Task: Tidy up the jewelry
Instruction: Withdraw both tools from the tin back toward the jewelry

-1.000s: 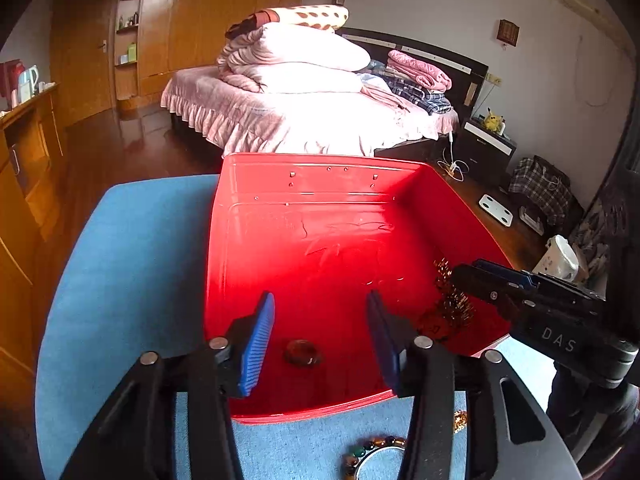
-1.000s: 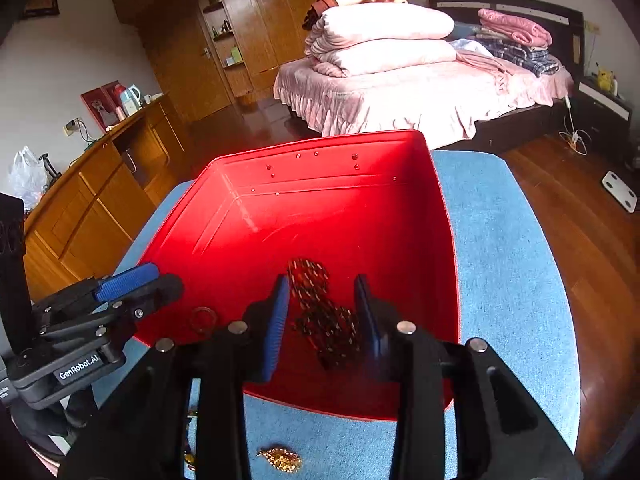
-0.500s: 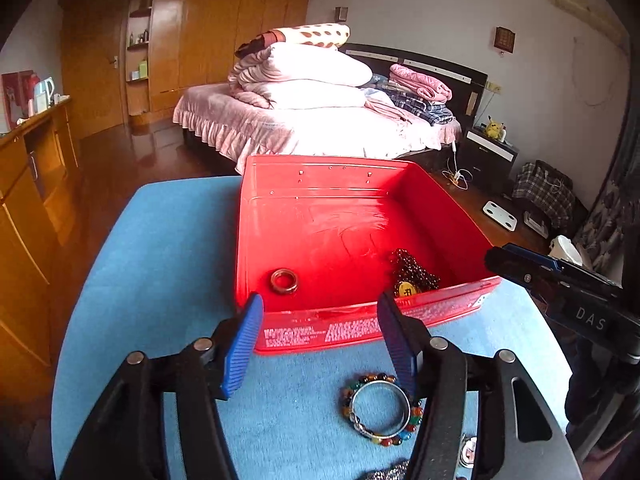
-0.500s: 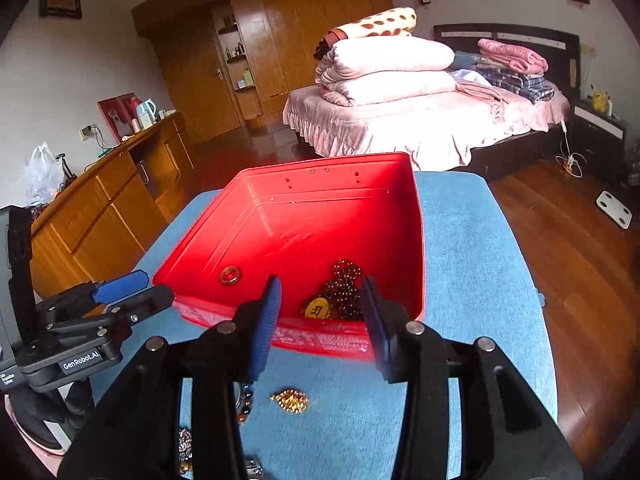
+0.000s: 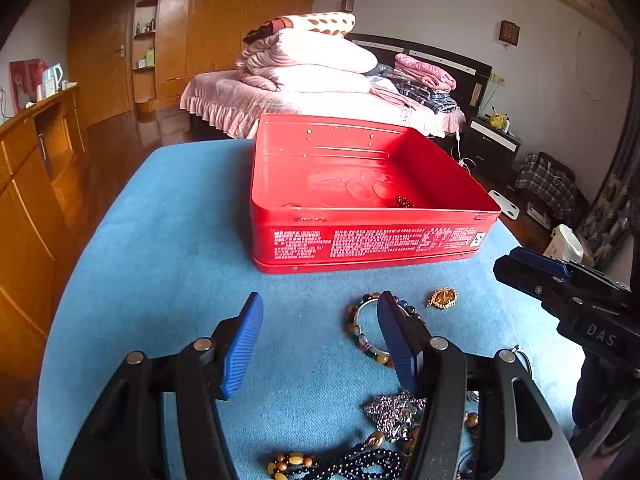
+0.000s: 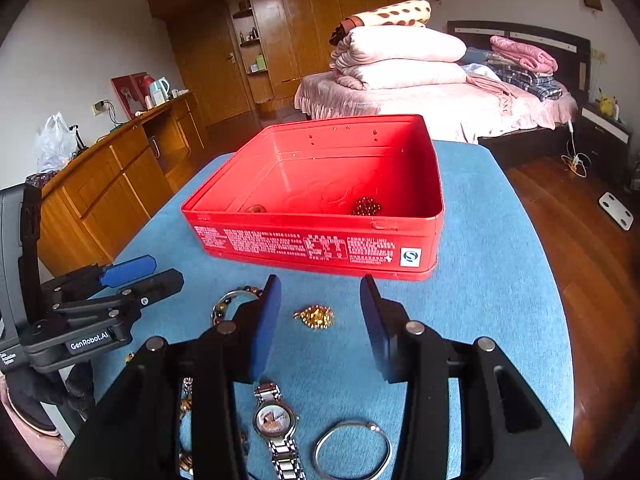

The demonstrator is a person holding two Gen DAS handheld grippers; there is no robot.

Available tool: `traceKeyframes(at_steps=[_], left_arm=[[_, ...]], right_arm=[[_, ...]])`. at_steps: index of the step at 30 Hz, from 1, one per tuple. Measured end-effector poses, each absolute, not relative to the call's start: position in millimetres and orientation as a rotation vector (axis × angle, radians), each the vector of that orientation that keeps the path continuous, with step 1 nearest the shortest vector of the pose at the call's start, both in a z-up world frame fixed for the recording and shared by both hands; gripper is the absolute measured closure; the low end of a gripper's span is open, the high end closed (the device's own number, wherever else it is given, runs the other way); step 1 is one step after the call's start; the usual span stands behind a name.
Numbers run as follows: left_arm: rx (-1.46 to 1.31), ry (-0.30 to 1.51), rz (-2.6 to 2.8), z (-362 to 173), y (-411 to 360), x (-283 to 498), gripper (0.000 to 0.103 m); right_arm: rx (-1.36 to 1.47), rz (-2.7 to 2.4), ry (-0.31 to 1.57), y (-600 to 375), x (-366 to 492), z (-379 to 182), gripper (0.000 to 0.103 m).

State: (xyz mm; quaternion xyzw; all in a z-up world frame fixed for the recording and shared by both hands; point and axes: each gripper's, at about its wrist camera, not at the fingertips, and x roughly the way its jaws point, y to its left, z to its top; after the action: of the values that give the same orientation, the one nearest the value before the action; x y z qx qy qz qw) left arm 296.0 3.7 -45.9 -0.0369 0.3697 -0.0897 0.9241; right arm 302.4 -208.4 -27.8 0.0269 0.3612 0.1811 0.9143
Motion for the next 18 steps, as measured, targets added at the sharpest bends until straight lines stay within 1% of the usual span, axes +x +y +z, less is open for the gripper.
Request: traceKeyframes(at_steps=[7, 13, 18], left_arm=[[-0.074, 0.769, -0.184, -59, -4, 285, 0.040], [-0.069, 0.830, -0.179, -76, -9, 297, 0.039], [-0.070, 0.829, -0.155, -77, -5, 297, 0.038]], right_arm=[[0.063, 0.370, 0.778, -206, 301, -41, 0.062], [0.097, 0.352, 0.862, -200, 317, -62, 0.062], [0.132, 0.340, 0.905, -200, 327, -70, 0.062]])
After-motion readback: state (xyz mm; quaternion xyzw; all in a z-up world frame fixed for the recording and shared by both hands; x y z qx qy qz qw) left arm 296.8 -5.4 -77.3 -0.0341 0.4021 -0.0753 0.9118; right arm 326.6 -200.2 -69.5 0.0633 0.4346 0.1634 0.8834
